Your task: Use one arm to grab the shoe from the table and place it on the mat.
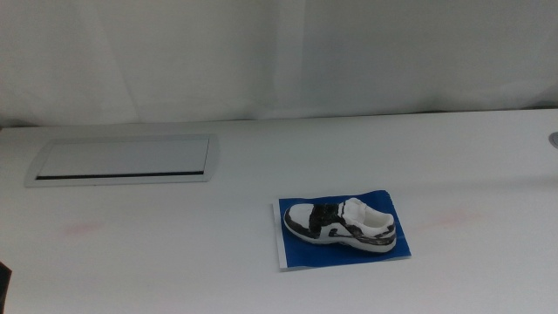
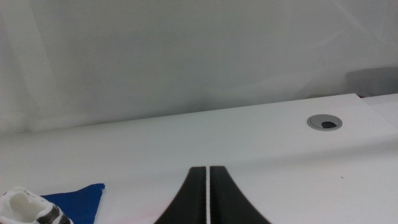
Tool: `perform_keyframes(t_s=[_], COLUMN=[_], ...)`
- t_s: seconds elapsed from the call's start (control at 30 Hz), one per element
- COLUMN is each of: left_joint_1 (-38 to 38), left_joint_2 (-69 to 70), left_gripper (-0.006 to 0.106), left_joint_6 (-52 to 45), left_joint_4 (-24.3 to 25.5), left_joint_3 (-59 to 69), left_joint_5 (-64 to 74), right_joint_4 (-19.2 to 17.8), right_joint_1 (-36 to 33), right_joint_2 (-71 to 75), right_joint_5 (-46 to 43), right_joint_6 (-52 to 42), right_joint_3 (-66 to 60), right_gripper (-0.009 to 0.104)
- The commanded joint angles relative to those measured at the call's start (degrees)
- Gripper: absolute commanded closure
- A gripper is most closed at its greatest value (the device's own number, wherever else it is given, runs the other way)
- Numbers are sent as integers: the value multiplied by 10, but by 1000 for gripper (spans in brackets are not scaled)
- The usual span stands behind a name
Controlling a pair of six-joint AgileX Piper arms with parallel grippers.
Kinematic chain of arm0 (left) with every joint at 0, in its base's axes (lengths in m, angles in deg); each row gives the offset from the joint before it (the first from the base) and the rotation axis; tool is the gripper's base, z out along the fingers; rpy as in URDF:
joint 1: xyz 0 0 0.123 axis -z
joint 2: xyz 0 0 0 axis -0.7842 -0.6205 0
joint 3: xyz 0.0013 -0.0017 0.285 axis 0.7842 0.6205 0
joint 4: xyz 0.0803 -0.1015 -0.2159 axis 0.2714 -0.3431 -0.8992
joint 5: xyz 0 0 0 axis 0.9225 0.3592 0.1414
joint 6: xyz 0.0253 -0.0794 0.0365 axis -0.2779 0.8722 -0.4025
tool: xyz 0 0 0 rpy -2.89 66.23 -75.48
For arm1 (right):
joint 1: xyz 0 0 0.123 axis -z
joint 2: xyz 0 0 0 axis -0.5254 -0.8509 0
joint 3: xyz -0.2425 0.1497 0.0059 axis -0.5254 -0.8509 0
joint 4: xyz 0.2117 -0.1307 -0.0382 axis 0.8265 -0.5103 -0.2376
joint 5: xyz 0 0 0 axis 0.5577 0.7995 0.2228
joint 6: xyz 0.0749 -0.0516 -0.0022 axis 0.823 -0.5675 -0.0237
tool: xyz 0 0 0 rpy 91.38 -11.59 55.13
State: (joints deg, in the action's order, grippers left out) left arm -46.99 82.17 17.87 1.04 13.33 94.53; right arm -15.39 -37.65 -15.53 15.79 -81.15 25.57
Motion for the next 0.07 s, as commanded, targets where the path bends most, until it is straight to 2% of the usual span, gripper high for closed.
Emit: perform_keyframes(t_s=[0.0, 0.03], left_joint_1=[-2, -2], left_joint_2=[23, 23], left_gripper=[103, 103], left_joint_6=[-2, -2], left_joint_4=[-2, -2], left_joint_3=[24, 24], left_joint_5=[-7, -7], right_joint_4=[-7, -7], right_joint_1=[1, 1], right_joint_2=[2, 2], right_joint_5=[-4, -4], right_joint_6=[-5, -5], right_joint_3=[-23, -23], right_gripper=[97, 97])
